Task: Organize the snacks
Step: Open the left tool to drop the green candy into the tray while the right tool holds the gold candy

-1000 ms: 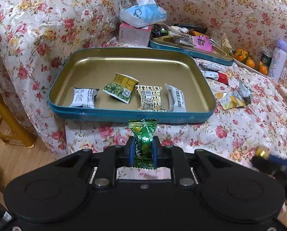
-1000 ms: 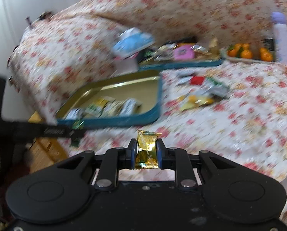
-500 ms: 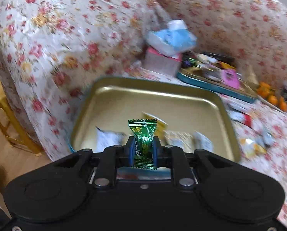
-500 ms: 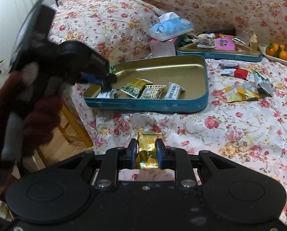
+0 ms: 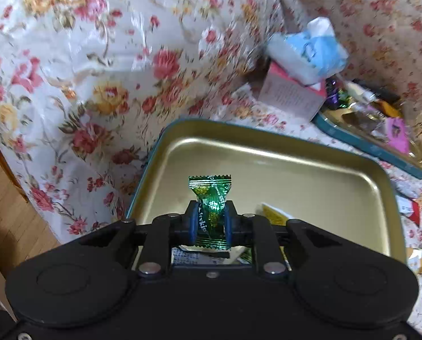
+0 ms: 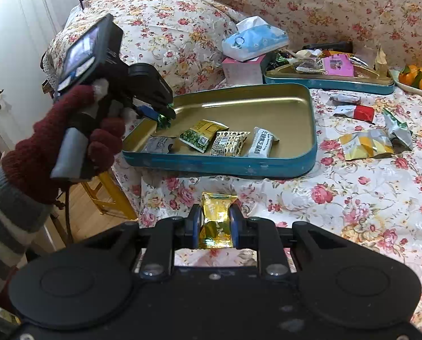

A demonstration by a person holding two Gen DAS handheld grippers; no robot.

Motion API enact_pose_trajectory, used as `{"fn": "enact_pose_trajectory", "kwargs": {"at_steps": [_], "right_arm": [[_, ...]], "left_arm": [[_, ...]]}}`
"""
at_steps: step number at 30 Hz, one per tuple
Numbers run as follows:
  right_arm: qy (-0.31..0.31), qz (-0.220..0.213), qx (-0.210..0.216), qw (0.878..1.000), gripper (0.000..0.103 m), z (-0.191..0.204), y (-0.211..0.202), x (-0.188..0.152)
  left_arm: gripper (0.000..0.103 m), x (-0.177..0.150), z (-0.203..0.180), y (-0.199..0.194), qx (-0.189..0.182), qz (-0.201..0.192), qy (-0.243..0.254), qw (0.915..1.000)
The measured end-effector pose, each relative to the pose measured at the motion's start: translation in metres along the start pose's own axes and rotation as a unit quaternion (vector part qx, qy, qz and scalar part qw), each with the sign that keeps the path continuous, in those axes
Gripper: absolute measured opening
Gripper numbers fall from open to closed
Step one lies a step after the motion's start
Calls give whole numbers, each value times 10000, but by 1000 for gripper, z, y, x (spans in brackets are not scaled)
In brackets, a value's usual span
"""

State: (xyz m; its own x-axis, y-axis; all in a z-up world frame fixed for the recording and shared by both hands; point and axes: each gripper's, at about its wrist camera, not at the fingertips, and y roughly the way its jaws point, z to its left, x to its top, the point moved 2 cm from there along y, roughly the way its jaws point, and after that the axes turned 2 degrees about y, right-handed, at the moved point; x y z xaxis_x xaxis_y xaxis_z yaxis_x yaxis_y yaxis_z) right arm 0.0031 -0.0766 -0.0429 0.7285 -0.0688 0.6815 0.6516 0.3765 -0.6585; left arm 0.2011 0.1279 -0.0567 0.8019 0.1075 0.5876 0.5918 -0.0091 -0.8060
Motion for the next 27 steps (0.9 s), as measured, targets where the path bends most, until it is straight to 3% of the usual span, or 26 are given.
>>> {"fn": "enact_pose_trajectory", "kwargs": {"at_steps": [5,10,13,17,27], "right_arm": [[45,1,119,9999,22,-2,6,9],[-13,-286,233,9993,23,0,22,43],[-30,-402,210,9990,23,-1,42,67],[-35,-306,162,9994,23,1,76,90],[-449,-109,223,9987,25,25,121,93]], "left_arm": [[25,0,3,12,2,134,-55,9999],[26,6,8,13,-1,48,-59,10000],[36,9,8,11,10,5,-33,10000],[37,6,12,8,-12,-10,-62,10000],[37,-7,29,-13,149,-186,-355,9991]]}}
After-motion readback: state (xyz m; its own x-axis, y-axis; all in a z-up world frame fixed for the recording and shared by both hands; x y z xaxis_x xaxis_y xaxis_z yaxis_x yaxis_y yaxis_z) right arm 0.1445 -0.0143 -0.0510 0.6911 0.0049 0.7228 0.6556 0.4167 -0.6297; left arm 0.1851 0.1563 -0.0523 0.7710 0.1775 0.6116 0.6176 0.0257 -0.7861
